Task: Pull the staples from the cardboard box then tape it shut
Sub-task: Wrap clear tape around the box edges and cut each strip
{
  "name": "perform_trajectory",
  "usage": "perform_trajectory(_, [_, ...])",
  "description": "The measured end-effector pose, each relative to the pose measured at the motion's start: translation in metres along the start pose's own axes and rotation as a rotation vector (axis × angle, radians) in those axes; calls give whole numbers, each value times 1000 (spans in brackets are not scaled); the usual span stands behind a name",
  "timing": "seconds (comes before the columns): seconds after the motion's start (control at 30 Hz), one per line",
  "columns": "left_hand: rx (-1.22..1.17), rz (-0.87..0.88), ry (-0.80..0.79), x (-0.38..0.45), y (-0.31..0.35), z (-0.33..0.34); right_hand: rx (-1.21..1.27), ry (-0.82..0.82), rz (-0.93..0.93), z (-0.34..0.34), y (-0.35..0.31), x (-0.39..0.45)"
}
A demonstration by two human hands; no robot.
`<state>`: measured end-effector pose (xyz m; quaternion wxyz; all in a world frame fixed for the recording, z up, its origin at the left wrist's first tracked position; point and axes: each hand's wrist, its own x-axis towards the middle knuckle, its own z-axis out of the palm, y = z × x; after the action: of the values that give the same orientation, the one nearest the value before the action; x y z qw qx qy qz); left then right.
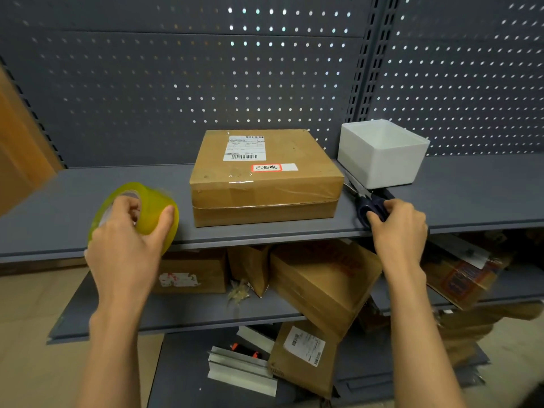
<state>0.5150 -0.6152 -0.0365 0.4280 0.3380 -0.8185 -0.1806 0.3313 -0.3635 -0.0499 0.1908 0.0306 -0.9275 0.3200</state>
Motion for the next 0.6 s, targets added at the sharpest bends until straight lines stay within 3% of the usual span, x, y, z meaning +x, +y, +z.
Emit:
perform_trajectory(0.3, [143,75,-62,8,0,2,24,-45,2,-1,-3,4])
perform_trajectory(0.6, [343,243,-158,41,-24,14,110,35,-146,4,-21,6])
